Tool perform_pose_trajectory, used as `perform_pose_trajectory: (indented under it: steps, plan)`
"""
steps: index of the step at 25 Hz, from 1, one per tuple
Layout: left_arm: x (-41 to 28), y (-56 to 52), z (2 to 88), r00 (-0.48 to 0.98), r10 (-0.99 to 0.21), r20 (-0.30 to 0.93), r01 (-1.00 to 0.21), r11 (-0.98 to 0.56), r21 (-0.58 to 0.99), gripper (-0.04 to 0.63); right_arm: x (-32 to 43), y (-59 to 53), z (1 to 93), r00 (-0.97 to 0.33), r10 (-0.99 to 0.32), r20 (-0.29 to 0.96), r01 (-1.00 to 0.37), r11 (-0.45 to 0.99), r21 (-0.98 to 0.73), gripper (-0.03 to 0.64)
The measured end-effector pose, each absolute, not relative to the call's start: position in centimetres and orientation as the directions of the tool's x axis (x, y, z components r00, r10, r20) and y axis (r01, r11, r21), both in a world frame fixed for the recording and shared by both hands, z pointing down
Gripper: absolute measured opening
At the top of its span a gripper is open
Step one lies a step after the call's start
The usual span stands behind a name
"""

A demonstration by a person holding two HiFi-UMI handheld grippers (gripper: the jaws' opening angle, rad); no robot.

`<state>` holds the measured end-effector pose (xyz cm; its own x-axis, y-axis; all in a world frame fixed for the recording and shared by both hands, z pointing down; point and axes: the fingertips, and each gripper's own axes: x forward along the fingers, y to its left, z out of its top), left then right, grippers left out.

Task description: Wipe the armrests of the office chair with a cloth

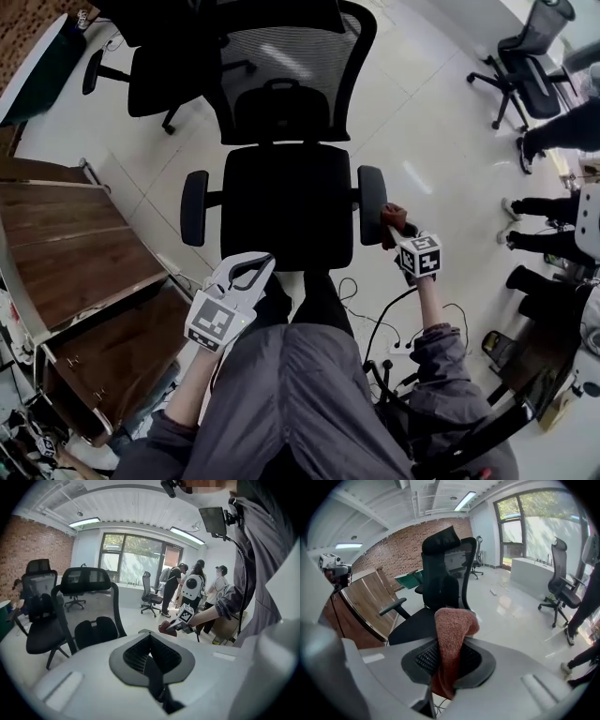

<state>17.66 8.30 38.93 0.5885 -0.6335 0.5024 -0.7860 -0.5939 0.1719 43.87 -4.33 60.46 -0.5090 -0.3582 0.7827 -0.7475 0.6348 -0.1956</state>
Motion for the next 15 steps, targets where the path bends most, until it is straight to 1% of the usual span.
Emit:
perform_pose_trajectory:
  steps: [6,11,15]
  plan:
    - [22.2,1.6,40.8,0.603,-0.615,0.508,-0.781,-0.584,0.22,0.017,46.4,-10.8,65.7,-0.544,-0.308,0.78,-0.762,0.571,-0.306,0.06]
    - [24.7,-2.5,41.8,0.62,-0.586,0.522,-0.75,-0.637,0.176,0.017,46.3,-14.1,72.1,-0.573,-0.235,0.785,-0.759,0.513,-0.401,0.058]
    - [24.9,-3.8,43.6,0.605,-0.585,0.54,-0.758,-0.631,0.165,0.017,45.5,-14.3,77.3,-0.603,-0.162,0.781,-0.747,0.458,-0.482,0.058]
